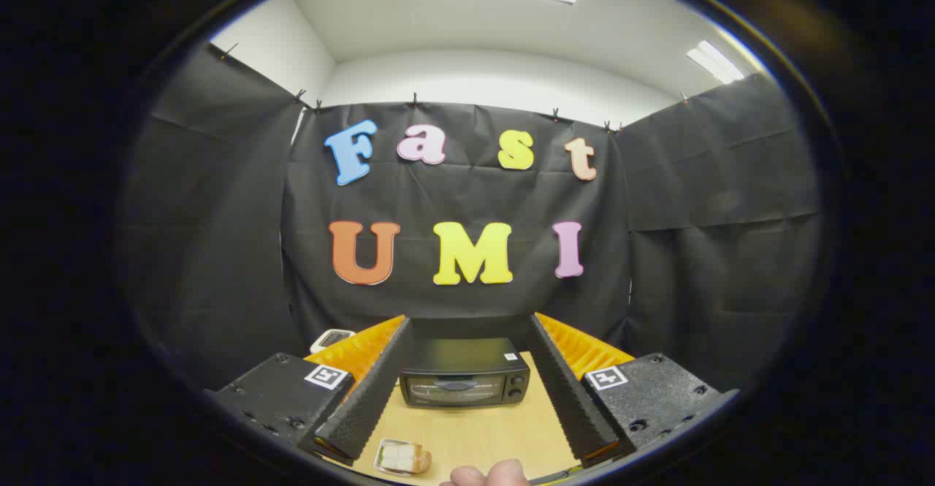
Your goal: Open the toaster oven, put the food inside, and close the toaster oven door.
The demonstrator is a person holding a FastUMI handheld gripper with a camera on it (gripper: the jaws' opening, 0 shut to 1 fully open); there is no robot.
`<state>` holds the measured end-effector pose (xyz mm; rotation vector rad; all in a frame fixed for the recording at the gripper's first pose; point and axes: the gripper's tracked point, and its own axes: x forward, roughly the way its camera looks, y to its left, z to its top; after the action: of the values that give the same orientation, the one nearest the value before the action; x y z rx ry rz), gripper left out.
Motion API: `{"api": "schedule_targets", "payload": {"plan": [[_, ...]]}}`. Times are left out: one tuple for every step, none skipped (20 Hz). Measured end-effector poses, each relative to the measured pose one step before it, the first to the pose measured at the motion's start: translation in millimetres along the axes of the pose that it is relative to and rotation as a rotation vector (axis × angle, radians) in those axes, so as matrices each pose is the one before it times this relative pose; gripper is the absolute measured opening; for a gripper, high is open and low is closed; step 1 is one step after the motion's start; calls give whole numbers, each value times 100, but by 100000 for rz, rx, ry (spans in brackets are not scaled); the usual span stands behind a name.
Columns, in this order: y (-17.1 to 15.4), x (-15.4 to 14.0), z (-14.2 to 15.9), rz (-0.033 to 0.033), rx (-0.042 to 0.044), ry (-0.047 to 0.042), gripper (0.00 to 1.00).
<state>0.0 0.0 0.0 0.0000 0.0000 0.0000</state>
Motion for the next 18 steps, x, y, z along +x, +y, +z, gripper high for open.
{"api": "schedule_targets", "payload": {"plan": [[291, -103, -300, 558, -203, 524, 100], [232, -103, -20, 600, 266, 230, 100], [233, -38, 97, 417, -249, -214, 100], [96, -74, 154, 284, -78, -681, 100], [256, 58, -143, 520, 267, 60, 100], [137, -25, -174, 335, 324, 102, 100], [28, 39, -118, 169, 350, 267, 100], [58, 11, 45, 140, 274, -91, 100], [36, 16, -40, 203, -156, 190, 100], [128, -35, 290, 394, -318, -492, 100], [-33, 11, 114, -69, -250, -496, 100], [-11, -10, -27, 113, 275, 299, 100], [4, 4, -62, 124, -18, -79, 100], [-138, -76, 46, -49, 64, -168, 100], [-6, 102, -215, 68, 240, 487, 100], [-92, -48, -322, -20, 394, 816, 100], [32, -52, -254, 56, 345, 775, 100], [-46, 74, -175, 17, -110, 430, 100]]}}
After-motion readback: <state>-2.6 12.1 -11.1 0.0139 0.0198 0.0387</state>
